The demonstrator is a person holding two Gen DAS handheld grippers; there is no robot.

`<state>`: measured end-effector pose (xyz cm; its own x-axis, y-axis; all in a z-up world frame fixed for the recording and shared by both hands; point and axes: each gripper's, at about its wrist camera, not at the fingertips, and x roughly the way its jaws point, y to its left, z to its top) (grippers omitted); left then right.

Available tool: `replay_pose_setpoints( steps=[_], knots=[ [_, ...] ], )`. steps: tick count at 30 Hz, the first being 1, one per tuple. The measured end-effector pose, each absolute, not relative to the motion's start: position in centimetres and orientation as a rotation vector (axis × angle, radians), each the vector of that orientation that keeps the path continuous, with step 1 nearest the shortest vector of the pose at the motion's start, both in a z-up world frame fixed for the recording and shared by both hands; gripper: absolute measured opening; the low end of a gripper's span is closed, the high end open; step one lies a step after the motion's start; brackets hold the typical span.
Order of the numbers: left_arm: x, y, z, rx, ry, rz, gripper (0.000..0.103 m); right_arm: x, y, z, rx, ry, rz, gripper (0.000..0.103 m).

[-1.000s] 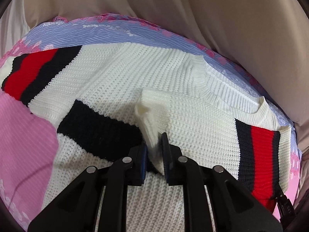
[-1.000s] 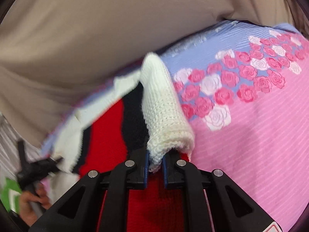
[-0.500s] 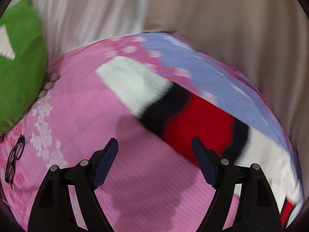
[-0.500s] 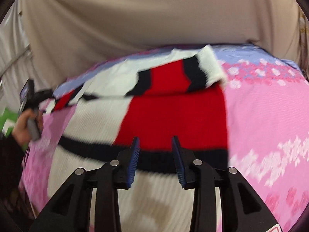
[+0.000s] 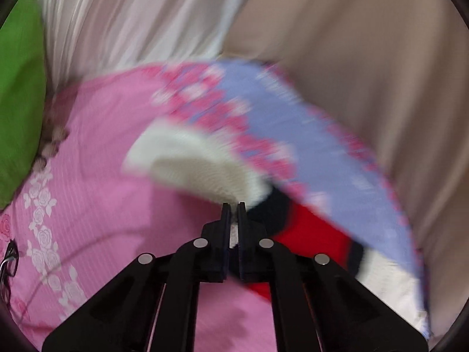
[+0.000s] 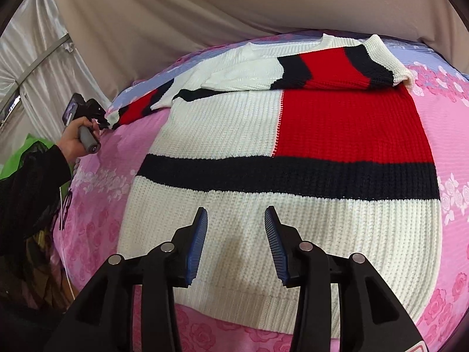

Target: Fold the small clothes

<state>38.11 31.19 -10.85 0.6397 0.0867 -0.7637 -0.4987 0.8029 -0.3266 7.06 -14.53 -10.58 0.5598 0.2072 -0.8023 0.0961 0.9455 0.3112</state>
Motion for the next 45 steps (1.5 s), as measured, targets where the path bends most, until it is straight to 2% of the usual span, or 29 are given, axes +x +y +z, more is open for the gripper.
replay_pose_setpoints(
  steps=[4,8,12,15,17,19,23,29,35,39,41,43,45],
  knots=[
    [36.2,21.4,-3.3,-0.429,0.691,0.122,0.000,6.9,-15.6,-10.1,0.348,0.962,0.053,0.041],
    [32.9,8.2,-0.2,-0.299,0.672,-0.152,0.000,6.4,-18.1,-9.3,0.368,0.930,0.010,0.041],
    [28.8,-3.3,-4.7,-0.223,0.814,-0.306,0.003,5.7,-21.5,-9.0,0.378,0.906,-0.053,0.045],
    [26.8,-5.4,-10.0,-0.273,0.978,-0.318,0.004,5.2,-24.3,-8.9,0.388,0.897,-0.097,0.047],
    [25.6,-4.6,-12.1,-0.275,1.021,-0.280,0.005,5.1,-25.9,-8.8,0.385,0.894,-0.117,0.050],
    [24.5,-2.4,-13.4,-0.257,1.035,-0.197,0.016,5.7,-26.9,-8.7,0.353,0.892,-0.128,0.051],
    [22.7,3.9,-14.2,-0.255,1.038,-0.060,0.018,9.6,-26.2,-8.5,0.294,0.885,-0.056,0.052],
    [20.1,13.4,-13.7,-0.249,1.017,0.136,0.024,18.9,-17.0,-8.2,0.014,0.837,0.157,0.052],
    [17.8,20.1,-13.2,-0.216,0.976,0.234,0.026,27.2,-6.6,-11.6,-0.211,0.847,0.316,0.052],
    [16.4,23.0,-12.8,-0.230,0.971,0.250,0.032,30.4,-2.5,-13.8,-0.242,0.890,0.361,0.052],
    [15.9,23.8,-12.8,-0.236,0.974,0.254,0.032,31.3,-1.8,-14.5,-0.237,0.908,0.364,0.046],
    [15.5,24.4,-12.9,-0.227,0.971,0.255,0.032,32.5,-1.5,-15.6,-0.228,0.942,0.355,0.034],
    [15.3,24.6,-13.0,-0.222,0.972,0.255,0.032,33.6,-1.7,-16.4,-0.189,0.982,0.336,0.004]
  ],
)
